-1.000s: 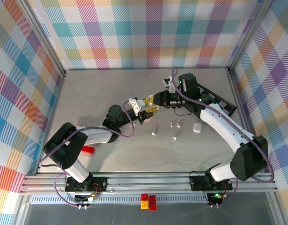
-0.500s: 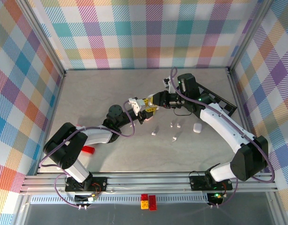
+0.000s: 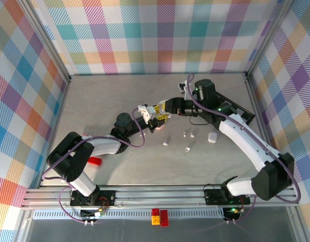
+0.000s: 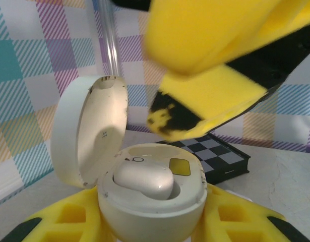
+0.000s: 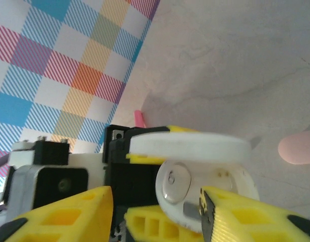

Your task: Insert the wireless bluetooth earbuds into the charging case

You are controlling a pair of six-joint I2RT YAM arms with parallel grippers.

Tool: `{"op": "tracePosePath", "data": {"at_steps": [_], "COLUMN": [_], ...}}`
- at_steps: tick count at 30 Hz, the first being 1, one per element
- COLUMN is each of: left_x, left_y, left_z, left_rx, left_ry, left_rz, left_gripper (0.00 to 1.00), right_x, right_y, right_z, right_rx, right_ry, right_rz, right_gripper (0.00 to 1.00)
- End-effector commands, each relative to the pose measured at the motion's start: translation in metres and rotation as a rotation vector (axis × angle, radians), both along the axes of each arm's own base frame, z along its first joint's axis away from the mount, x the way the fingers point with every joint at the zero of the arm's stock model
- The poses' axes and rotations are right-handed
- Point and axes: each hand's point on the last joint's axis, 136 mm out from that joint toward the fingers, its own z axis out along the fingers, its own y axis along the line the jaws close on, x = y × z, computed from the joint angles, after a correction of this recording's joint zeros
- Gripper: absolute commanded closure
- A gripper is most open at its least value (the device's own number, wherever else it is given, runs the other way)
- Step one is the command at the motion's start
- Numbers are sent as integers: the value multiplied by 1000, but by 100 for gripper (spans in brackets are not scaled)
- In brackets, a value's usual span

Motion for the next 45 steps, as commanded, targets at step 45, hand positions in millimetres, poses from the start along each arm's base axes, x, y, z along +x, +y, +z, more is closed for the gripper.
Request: {"op": "tracePosePath", "data": {"at_steps": [45], "left_x": [-12], "left_y": [31], "left_z": [32], "left_rx": [-46], "left_ry": [-45], "left_rz": [60], "left_gripper": [66], "right_x": [15], "right_y": [-113], "right_z": [-240], "right_rx": [-74], "right_ry": [526], "right_rz": [-616], "right_gripper": [45]}}
